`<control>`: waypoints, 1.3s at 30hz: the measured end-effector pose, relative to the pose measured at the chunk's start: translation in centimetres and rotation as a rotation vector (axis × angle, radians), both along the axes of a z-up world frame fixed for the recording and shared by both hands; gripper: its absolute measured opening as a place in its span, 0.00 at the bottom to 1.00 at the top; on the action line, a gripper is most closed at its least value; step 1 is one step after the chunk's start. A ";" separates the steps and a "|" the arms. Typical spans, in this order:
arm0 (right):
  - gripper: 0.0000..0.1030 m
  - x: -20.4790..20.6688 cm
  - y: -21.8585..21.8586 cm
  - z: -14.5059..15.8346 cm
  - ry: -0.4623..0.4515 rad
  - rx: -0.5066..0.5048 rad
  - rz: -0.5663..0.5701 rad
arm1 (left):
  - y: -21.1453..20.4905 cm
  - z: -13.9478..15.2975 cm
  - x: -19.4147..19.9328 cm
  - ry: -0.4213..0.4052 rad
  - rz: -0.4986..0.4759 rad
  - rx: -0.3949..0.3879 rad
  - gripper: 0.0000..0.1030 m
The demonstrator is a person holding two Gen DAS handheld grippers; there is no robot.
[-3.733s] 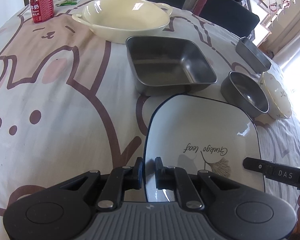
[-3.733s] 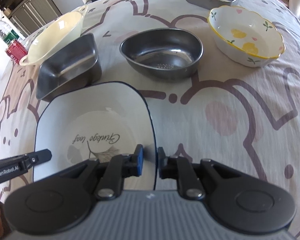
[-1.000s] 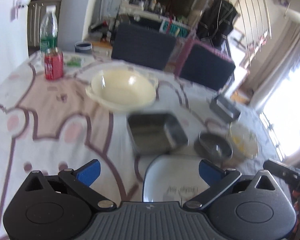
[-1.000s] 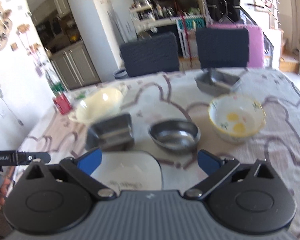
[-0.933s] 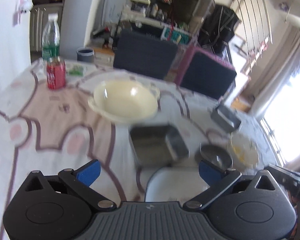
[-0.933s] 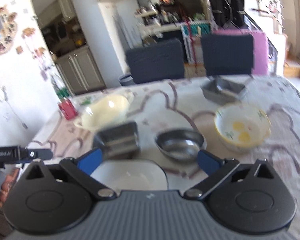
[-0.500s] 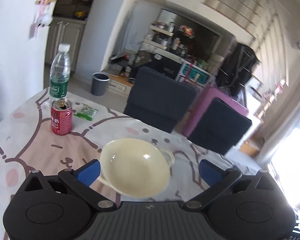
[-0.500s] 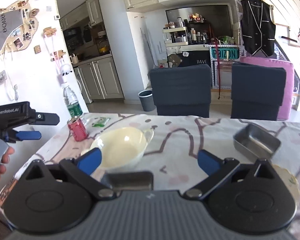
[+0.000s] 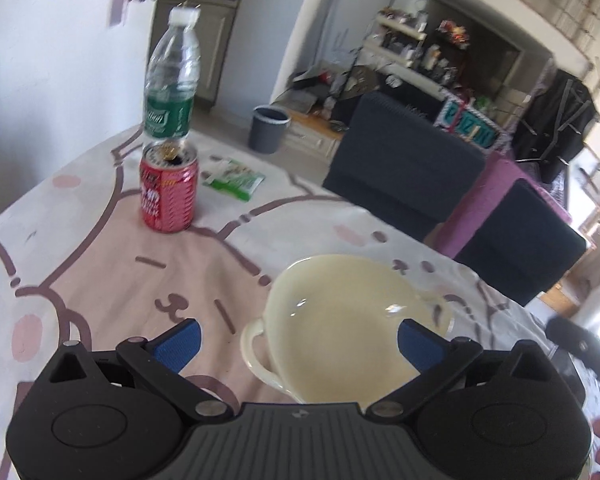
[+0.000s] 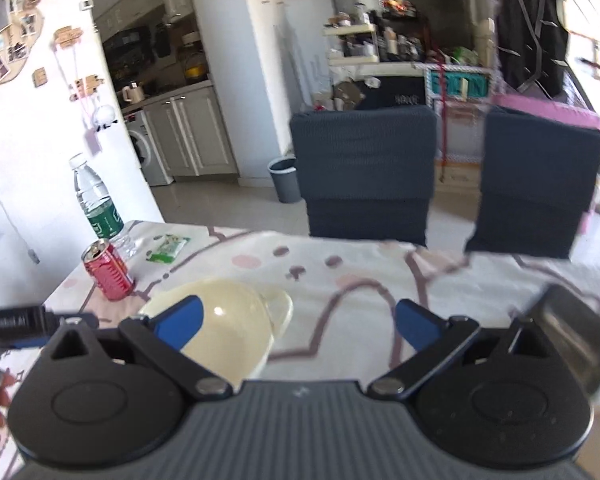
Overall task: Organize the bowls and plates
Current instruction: 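Move both grippers to the cream two-handled bowl, then grasp the cream bowl rim with the left gripper while the right gripper grasps it too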
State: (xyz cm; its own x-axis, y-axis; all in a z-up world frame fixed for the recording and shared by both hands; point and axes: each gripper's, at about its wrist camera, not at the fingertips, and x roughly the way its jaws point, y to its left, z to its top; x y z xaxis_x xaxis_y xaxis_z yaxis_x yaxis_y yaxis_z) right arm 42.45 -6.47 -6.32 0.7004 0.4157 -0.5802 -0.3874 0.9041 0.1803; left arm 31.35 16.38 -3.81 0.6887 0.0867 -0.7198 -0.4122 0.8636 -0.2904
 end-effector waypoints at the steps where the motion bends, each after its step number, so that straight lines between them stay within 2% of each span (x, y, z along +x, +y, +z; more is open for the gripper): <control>1: 1.00 1.0 0.6 -0.5 0.000 -0.016 -0.008 | 0.2 -0.3 0.2 0.008 0.016 -0.006 1.00; 5: 1.00 5.0 2.7 -2.1 0.056 -0.079 -0.029 | 0.4 -1.3 0.6 0.008 0.022 -0.008 1.00; 7: 0.98 6.8 3.2 -3.2 0.117 -0.051 -0.012 | 0.4 -1.9 0.9 0.007 -0.006 0.001 1.00; 8: 0.87 7.5 3.5 -3.8 0.150 -0.044 -0.012 | 0.5 -2.1 0.9 0.016 -0.014 0.005 1.00; 9: 0.70 8.1 3.8 -4.4 0.180 -0.041 -0.009 | 0.6 -2.3 1.0 0.027 -0.017 0.005 1.00; 11: 0.55 9.0 4.1 -5.5 0.236 -0.030 -0.018 | 1.1 -2.8 1.3 0.044 -0.022 -0.015 1.00; 16: 0.55 9.8 5.8 -7.7 0.300 0.014 0.011 | 3.1 -4.0 1.2 0.046 -0.029 -0.130 0.97; 17: 0.50 9.9 6.0 -7.9 0.302 0.023 0.016 | 3.3 -4.1 1.2 0.047 -0.028 -0.140 0.95; 19: 0.31 10.1 6.3 -8.3 0.300 0.036 0.008 | 3.9 -4.3 1.4 0.044 -0.027 -0.159 0.86; 20: 0.14 10.2 6.4 -8.5 0.304 0.039 0.000 | 4.1 -4.5 1.4 0.043 -0.024 -0.170 0.83; 24: 0.11 9.3 6.1 -8.2 0.271 0.009 0.015 | 4.8 -5.0 1.7 0.047 -0.032 -0.206 0.67; 27: 0.11 8.4 5.2 -7.9 0.281 0.009 0.007 | 5.1 -5.3 1.9 0.050 -0.044 -0.218 0.55; 31: 0.13 6.4 4.2 -7.8 0.285 -0.004 0.021 | 5.7 -5.5 2.1 0.044 -0.048 -0.228 0.46; 34: 0.15 5.0 2.9 -7.7 0.320 0.025 0.036 | 6.0 -5.7 2.4 0.044 -0.055 -0.220 0.40; 37: 0.19 4.8 1.7 -8.0 0.357 0.076 0.056 | 6.2 -6.0 2.5 0.059 -0.054 -0.226 0.34; 38: 0.23 5.0 1.4 -8.0 0.369 0.100 0.058 | 6.2 -6.1 2.6 0.065 -0.056 -0.227 0.34; 39: 0.32 5.3 1.2 -8.1 0.378 0.121 0.070 | 6.2 -6.2 2.6 0.070 -0.059 -0.226 0.33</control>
